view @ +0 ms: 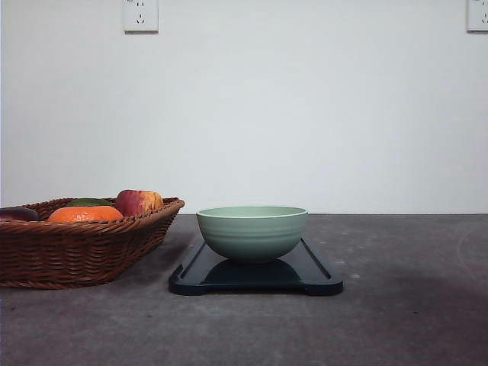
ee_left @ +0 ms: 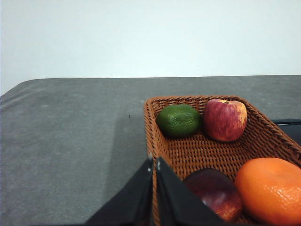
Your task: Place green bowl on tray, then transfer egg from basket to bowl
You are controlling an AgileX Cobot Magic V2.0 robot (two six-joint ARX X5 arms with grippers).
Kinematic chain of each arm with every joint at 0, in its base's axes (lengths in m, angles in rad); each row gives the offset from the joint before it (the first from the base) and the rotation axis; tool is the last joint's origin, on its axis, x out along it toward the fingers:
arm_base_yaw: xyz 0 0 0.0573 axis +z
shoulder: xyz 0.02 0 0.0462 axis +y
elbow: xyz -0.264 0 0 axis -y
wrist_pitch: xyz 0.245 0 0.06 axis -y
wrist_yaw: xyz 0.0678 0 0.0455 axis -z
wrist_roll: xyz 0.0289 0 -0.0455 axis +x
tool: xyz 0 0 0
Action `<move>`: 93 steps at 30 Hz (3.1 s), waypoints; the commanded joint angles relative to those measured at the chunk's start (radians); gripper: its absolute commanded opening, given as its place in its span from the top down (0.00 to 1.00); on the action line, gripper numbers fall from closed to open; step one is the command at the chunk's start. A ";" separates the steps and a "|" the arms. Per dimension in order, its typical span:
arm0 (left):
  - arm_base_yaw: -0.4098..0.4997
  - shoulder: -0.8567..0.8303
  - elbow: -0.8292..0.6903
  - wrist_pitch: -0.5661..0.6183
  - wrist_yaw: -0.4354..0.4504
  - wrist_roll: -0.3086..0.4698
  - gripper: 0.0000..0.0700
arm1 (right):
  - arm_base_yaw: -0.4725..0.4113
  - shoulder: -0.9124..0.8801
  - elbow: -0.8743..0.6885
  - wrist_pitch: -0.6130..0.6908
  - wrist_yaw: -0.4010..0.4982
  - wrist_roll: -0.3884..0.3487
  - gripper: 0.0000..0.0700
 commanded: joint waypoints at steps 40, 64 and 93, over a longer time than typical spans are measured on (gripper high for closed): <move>0.001 -0.001 -0.019 0.014 0.000 0.006 1.00 | -0.002 -0.023 -0.004 -0.002 0.010 0.020 0.98; 0.001 -0.001 -0.019 0.014 0.000 0.006 1.00 | -0.002 -0.023 -0.004 -0.002 0.010 0.020 0.98; 0.001 -0.001 -0.019 0.014 0.000 0.006 1.00 | -0.002 -0.023 -0.004 -0.002 0.010 0.020 0.98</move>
